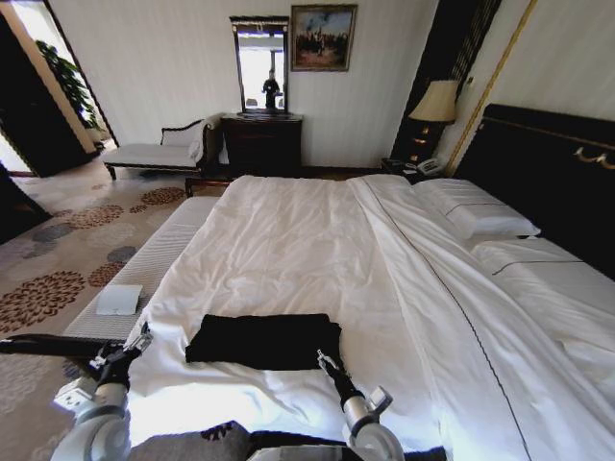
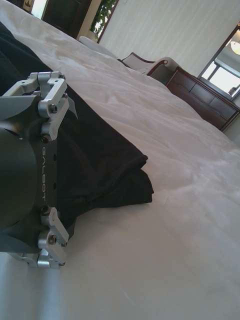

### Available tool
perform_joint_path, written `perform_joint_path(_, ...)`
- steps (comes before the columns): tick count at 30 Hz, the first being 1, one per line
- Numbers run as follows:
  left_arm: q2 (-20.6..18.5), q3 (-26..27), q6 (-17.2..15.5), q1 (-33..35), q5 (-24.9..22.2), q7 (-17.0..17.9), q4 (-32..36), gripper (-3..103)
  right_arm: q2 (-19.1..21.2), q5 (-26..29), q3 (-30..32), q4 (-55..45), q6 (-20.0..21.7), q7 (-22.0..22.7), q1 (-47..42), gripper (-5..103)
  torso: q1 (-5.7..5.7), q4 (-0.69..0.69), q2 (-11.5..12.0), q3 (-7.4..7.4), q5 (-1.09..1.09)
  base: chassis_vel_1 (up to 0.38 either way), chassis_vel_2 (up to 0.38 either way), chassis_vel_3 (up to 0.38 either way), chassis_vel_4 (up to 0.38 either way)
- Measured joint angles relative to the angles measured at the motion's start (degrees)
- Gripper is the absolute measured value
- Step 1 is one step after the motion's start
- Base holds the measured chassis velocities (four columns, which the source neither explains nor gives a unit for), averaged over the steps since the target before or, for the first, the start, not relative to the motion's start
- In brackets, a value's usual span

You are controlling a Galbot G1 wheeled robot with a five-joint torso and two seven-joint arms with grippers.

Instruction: Fold the clothes on the bed.

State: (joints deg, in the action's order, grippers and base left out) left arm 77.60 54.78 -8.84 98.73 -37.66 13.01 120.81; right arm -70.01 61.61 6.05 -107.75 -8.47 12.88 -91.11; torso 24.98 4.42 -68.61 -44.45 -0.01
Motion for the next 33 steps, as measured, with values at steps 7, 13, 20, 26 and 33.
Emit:
perform_joint_path(7, 1.01, -1.17, -0.02, -0.03, 1.01, 0.11, 0.08, 100, -1.34, 0.10, -0.39, 0.69, 0.06, 0.03, 0.21, 100, 0.00, 0.00, 0.00, 0.00, 0.01, 0.000, 0.000, 0.000, 0.000)
perform_joint_path(13, 1.38, -1.44, 0.01, 0.09, 1.55, 0.14, 0.16, 100, -0.60, -0.22, -0.22, -0.65, -0.02, 1.44, -0.92, 100, 0.00, 0.00, 0.00, 0.00, 0.00, 0.000, 0.000, 0.000, 0.000)
perform_joint_path(20, 2.00, -2.33, 0.06, 0.00, 2.73, 0.24, 0.16, 100, -1.51, -0.12, -0.57, 0.40, -0.22, 2.51, -0.75, 100, 0.00, 0.01, 0.00, 0.00, 0.00, 0.000, 0.000, 0.000, 0.000)
perform_joint_path(26, 2.30, -2.76, 0.06, 0.00, 3.55, 0.43, 0.52, 100, -2.97, 0.81, -0.78, 2.65, -0.24, 2.11, 2.48, 92, 0.00, 0.00, 0.00, 0.00, 0.01, 0.000, 0.000, 0.000, 0.000)
perform_joint_path(33, 2.10, -2.47, 0.15, 0.40, 3.47, 0.57, 0.76, 100, -2.23, 1.55, -0.87, 2.91, -0.24, 1.71, 3.38, 77, 0.01, 0.00, 0.00, 0.00, 0.00, 0.000, 0.000, 0.000, 0.000)
